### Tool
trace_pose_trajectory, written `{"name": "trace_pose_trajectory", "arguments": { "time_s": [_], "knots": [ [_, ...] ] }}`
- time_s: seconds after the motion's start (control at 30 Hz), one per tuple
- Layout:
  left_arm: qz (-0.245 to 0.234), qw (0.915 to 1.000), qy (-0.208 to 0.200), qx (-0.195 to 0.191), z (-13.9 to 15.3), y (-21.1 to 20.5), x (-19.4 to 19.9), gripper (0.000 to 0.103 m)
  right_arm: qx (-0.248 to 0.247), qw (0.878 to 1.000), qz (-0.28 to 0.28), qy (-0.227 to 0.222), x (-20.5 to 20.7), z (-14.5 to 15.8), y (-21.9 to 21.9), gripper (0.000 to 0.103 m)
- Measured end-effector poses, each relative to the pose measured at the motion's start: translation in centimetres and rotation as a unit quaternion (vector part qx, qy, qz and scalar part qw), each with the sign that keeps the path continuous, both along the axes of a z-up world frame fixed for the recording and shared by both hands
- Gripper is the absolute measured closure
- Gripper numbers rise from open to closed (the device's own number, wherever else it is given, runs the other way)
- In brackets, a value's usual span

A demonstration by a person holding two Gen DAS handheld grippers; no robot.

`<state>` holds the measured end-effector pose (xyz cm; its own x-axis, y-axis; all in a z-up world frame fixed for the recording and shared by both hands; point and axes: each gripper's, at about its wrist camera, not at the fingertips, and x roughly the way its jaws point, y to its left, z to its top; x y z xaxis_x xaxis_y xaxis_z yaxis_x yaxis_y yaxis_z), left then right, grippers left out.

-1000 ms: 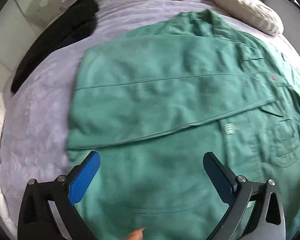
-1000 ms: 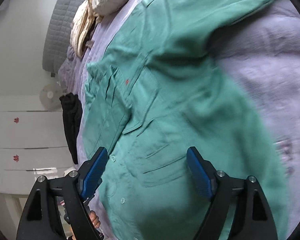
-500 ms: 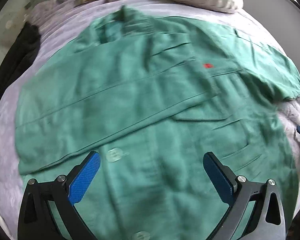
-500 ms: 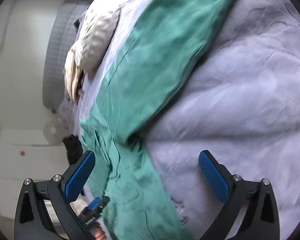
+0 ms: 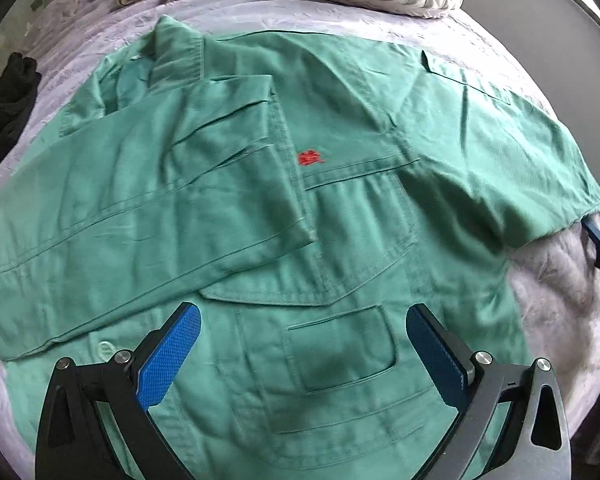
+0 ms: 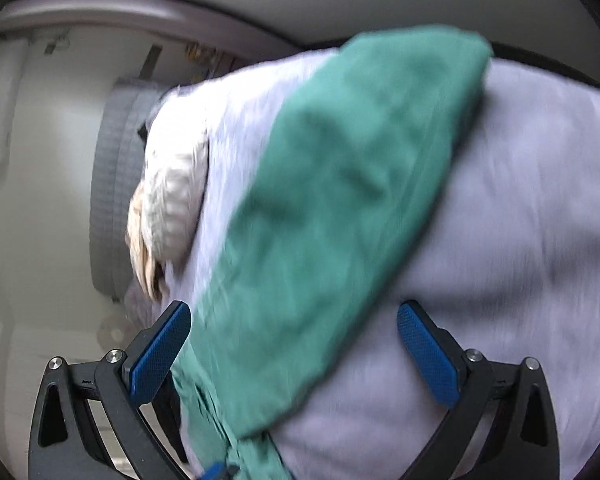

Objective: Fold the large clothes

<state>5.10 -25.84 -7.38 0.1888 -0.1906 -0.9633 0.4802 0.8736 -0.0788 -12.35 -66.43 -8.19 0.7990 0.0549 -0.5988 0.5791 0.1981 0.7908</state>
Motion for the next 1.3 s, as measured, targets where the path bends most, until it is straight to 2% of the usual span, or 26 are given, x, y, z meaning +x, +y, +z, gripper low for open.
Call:
{"name": "trace_pose_trajectory", "arguments": {
  "time_s": [0.13,0.23,0.27,0.3,0.33,0.37,0.4,0.47,0.6,0.7,0.8,0.93,1.0,1.03,1.1,1.17,1.23,1.3],
  "knots": [
    [0.002,1.0,-0.008,0.002,0.3,-1.3,0.0,0.0,-0.001,1.0,-0.024,-0.01,0.8,0.1,-2.6,0.0],
    [0.008,0.9999,-0.007,0.002,0.3,-1.5,0.8,0.0,0.029,0.999,-0.043,-0.017,1.4,-0.4,-4.0,0.003],
    [0.01,0.9999,-0.006,0.001,0.2,-1.5,1.4,0.0,0.04,0.998,-0.05,-0.023,1.4,-0.6,-4.3,0.016],
    [0.012,0.9999,-0.006,0.0,0.0,-1.3,2.3,0.0,0.058,0.996,-0.059,-0.035,1.4,-1.0,-4.6,0.047],
    [0.015,0.9999,-0.006,-0.001,0.0,-1.0,2.7,0.0,0.072,0.995,-0.06,-0.042,1.3,-1.4,-4.6,0.066],
    [0.017,0.9998,-0.006,-0.001,-0.1,-0.5,3.1,0.0,0.101,0.991,-0.062,-0.056,1.4,-2.3,-4.8,0.091],
    [0.018,0.9998,-0.007,-0.001,-0.1,0.0,3.4,0.0,0.122,0.988,-0.065,-0.068,1.4,-2.9,-4.8,0.095],
    [0.015,0.9998,-0.011,0.001,0.1,0.9,3.6,0.0,0.137,0.984,-0.073,-0.092,1.5,-3.3,-4.5,0.095],
    [0.017,0.9993,-0.034,0.001,0.5,3.3,4.6,0.0,0.131,0.977,-0.046,-0.163,2.9,-1.4,-3.5,0.096],
    [0.038,0.9981,-0.048,-0.001,0.9,5.5,5.8,0.0,0.109,0.975,0.01,-0.195,5.6,1.7,-1.9,0.096],
    [0.066,0.9961,-0.058,-0.003,1.1,7.9,6.8,0.0,0.073,0.973,0.083,-0.201,9.6,4.9,1.2,0.096],
    [0.101,0.9924,-0.071,-0.004,1.2,11.9,8.4,0.0,-0.011,0.964,0.201,-0.171,16.4,8.9,8.0,0.095],
    [0.115,0.9905,-0.075,0.0,1.1,13.7,8.7,0.0,-0.077,0.948,0.277,-0.136,20.4,10.3,13.5,0.095],
    [0.124,0.9893,-0.077,0.0,1.0,14.6,8.7,0.0,-0.092,0.941,0.299,-0.127,21.2,10.4,15.3,0.095],
    [0.137,0.9875,-0.077,-0.002,0.7,16.5,8.9,0.0,-0.127,0.916,0.37,-0.093,23.9,9.6,21.9,0.095],
    [0.149,0.9857,-0.079,-0.001,0.5,18.2,8.8,0.0,-0.144,0.897,0.412,-0.062,26.1,8.1,26.3,0.095],
    [0.159,0.9843,-0.078,0.002,0.0,19.7,8.7,0.0,-0.142,0.884,0.444,-0.027,27.9,5.3,30.5,0.095],
    [0.167,0.9832,-0.073,0.001,-0.4,20.9,8.7,0.0,-0.133,0.88,0.455,0.017,29.0,1.9,33.2,0.091]
  ]
}}
